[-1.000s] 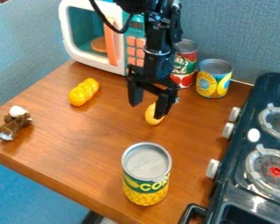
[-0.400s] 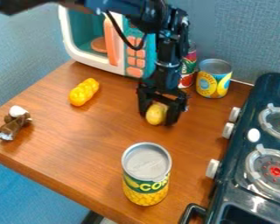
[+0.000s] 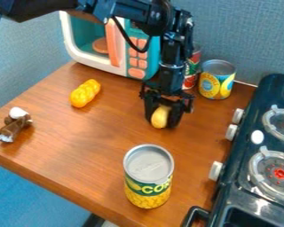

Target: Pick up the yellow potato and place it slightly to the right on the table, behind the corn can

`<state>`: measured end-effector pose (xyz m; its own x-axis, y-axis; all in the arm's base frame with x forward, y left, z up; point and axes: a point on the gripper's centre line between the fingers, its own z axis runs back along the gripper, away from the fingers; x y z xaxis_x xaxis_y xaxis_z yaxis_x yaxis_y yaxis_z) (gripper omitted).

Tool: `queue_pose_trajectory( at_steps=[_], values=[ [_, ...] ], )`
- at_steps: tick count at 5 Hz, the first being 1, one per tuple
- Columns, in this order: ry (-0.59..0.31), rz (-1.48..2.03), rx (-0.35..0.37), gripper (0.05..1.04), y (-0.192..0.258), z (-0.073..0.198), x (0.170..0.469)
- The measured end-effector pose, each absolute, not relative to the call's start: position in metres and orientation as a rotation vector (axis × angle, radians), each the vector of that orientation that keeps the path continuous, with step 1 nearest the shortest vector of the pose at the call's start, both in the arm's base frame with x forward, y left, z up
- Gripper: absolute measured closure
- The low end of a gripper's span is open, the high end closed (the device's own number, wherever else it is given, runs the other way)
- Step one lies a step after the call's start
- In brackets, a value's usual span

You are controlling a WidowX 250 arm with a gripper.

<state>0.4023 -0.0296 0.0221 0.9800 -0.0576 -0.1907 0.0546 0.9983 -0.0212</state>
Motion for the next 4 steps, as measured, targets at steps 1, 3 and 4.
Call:
queue_pose_trajectory(
  at_steps=[1,3,4],
  values=[
    [0.213,-0.072,0.023,0.382,-0.026,0.030,0.401],
    [0.122,-0.138,0.073,0.382,-0.067,0.072,0.405],
    [0.134,-0.126,0.032,0.382,-0.077,0.069,0.403]
  ],
)
